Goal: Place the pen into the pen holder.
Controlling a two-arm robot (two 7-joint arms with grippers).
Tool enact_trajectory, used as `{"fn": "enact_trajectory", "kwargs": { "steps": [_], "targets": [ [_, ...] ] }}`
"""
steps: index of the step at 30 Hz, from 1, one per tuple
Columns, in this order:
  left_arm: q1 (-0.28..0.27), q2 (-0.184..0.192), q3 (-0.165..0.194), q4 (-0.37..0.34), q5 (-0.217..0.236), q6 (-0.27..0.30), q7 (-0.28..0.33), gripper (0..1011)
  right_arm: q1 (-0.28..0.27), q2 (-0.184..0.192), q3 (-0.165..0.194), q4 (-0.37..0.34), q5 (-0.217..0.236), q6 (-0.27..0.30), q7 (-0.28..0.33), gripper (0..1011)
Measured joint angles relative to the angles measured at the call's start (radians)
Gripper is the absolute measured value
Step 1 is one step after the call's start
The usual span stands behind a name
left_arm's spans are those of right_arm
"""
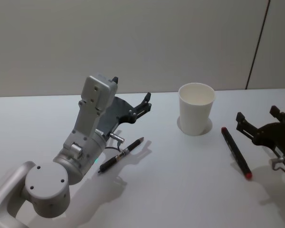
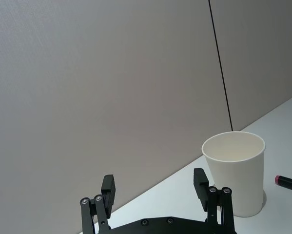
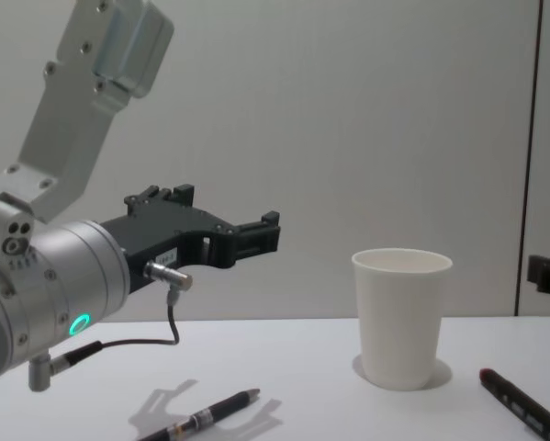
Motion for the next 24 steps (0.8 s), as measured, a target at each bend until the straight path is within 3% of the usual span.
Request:
{"fn": "enact_trajectory", "kwargs": {
  "steps": [7,15,24],
  "targets": [
    [0.000,0.000,0.000,0.000,0.000,0.000,0.000,1001,0.000,-0.013,0.004,-0.015,0.020,0.071,-0.051,1001],
    [0.000,0.000,0.000,0.000,0.000,0.000,0.000,1001,0.022,-0.045,0.003,-0.026,0.039,0.207,-0.127,1002],
    [0.000,0.000,0.000,0.000,0.000,0.000,0.000,1001,0.053,-0.070,-0.006,-0.009,0.031,0.305,-0.146,1001]
  ]
}}
